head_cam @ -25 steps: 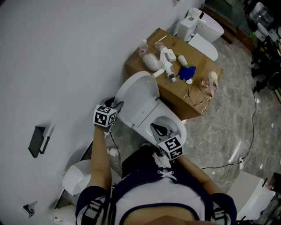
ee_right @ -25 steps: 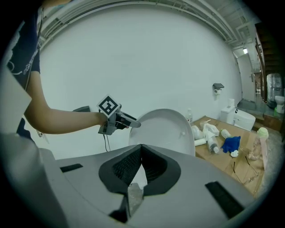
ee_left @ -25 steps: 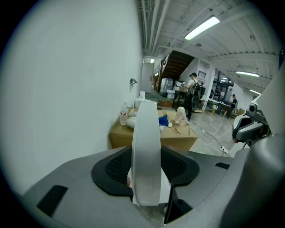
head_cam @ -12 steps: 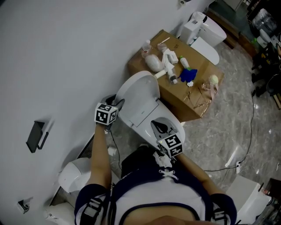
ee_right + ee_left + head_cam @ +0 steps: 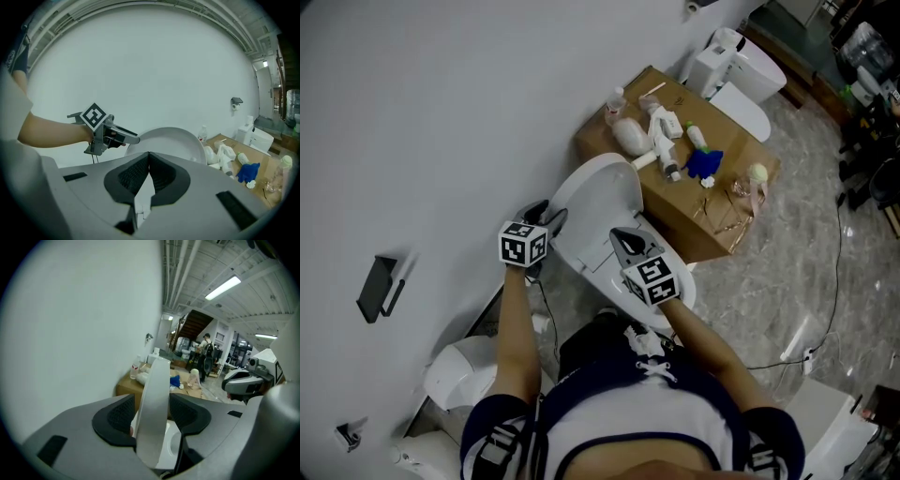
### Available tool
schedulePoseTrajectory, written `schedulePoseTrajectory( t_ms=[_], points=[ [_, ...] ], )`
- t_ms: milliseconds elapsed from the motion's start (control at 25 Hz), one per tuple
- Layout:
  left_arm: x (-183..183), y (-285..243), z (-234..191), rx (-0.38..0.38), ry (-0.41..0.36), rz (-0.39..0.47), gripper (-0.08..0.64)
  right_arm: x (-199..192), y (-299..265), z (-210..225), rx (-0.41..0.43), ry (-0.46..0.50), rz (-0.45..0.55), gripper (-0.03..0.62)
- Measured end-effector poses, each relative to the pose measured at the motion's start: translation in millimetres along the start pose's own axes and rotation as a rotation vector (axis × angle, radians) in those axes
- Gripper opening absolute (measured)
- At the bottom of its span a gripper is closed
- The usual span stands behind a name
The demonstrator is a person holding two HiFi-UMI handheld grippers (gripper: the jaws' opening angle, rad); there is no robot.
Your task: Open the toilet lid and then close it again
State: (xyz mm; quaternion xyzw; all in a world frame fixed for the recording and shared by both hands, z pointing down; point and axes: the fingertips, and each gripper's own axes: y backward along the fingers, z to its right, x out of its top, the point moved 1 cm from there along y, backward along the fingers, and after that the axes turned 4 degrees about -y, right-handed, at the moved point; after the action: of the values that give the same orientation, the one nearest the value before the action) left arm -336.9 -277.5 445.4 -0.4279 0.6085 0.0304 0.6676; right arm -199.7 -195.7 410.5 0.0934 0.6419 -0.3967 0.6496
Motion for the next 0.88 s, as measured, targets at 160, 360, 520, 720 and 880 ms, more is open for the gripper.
schedulePoseTrajectory(
  t_ms=[160,360,520,720,880],
  points=[
    [4.0,10.5,0.1,0.007,0.042,0.047,0.232,1.4,-14.0,-5.4,0.018,-0.004,-0.007,0.008],
    [10.6,32.3,12.1,-0.045,0.142,0.188,0.229,-2.9,-23.5,-12.3,0.042,0.001,-0.033,0.008],
    [8.3,48.1,14.1,-0.006,0.198,0.275,0.104,-5.3,-27.3,-11.9,0.044,0.003,-0.043,0.008],
    [8.0,63.1,14.1,0.082,0.213,0.351,0.006,-4.2,-32.4,-12.1,0.051,-0.001,-0.051,0.008],
    [3.2,62.9,24.2,0.082,0.185,0.336,0.006,-1.8,-38.7,-11.2,0.064,-0.039,-0.053,0.008]
  ],
)
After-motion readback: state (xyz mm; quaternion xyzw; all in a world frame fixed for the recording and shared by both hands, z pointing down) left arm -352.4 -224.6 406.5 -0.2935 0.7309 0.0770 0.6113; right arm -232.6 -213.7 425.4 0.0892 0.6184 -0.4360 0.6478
